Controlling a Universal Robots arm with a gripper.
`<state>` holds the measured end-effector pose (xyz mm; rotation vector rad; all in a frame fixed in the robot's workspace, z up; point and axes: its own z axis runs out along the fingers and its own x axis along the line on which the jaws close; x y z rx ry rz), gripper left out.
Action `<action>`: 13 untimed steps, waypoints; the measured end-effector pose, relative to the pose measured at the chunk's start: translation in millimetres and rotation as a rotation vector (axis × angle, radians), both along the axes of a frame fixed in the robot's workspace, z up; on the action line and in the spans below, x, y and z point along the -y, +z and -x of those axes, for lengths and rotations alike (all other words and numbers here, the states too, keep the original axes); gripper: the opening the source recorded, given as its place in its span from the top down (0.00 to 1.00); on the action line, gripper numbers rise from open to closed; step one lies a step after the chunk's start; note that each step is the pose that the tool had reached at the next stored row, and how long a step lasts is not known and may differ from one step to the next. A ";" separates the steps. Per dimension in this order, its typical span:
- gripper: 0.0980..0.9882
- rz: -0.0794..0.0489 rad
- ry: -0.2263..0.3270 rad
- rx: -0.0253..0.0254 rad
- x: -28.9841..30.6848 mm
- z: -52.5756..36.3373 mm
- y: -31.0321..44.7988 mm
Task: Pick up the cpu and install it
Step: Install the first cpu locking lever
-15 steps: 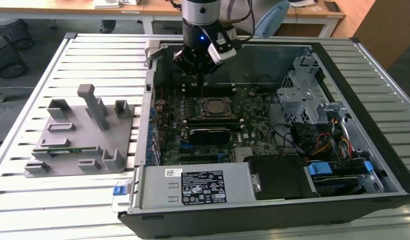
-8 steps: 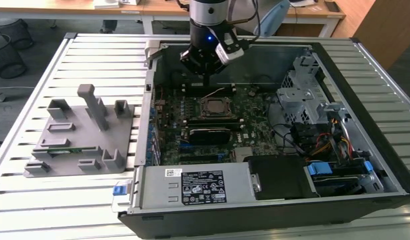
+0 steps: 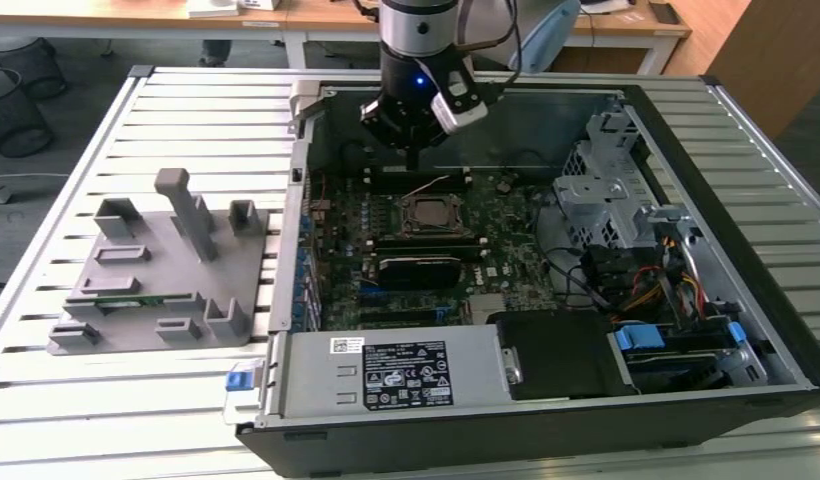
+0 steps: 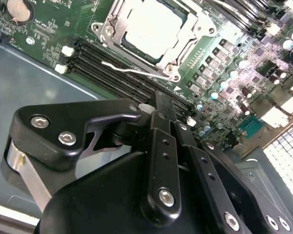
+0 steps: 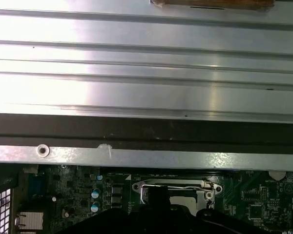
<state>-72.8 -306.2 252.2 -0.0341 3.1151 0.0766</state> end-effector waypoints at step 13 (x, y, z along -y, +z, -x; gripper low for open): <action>0.99 0.001 -0.015 -0.0001 1.0 -9.2 -14.3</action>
